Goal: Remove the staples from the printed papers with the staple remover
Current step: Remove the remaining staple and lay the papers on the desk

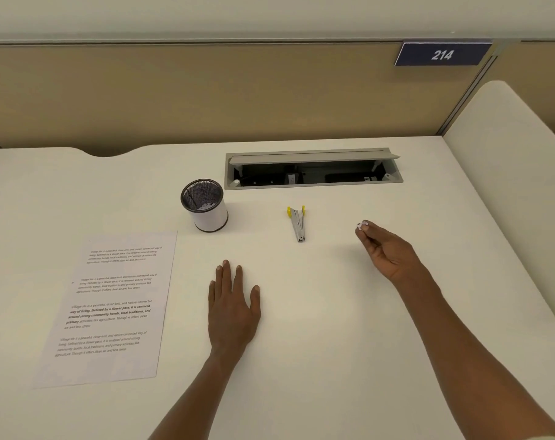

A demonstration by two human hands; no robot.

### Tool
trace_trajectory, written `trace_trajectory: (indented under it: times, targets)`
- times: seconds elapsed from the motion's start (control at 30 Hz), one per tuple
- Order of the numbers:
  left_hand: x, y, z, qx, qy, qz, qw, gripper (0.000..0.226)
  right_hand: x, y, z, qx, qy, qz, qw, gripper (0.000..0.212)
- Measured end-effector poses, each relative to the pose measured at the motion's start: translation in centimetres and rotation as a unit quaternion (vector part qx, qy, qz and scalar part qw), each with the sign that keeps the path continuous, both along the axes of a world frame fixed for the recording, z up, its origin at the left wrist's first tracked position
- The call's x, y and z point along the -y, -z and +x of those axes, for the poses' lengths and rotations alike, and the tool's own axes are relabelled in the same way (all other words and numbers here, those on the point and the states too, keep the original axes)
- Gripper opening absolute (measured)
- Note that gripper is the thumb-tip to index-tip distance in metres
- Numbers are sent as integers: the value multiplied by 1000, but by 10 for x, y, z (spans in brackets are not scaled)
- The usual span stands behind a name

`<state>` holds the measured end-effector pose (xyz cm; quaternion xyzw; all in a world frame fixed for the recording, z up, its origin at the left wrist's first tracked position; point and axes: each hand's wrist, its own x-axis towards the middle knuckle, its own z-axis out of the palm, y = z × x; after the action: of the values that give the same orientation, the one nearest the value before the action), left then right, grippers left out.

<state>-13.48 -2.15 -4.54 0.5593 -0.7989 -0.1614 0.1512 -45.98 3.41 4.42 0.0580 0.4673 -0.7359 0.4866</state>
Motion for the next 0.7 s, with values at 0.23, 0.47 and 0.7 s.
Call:
trace_trajectory:
  times: [0.23, 0.47, 0.7]
  targets:
    - [0, -2, -1, -2, 1, -7, 1000, 64, 61, -36, 65, -1, -97, -35, 995, 10]
    - [0, -1, 0, 5, 0, -11, 1000, 62, 146, -69, 127, -29, -217, -71, 973, 10]
    - [0, -2, -1, 6, -1, -8, 1000, 62, 212, -78, 165, -183, -304, -18, 935, 9]
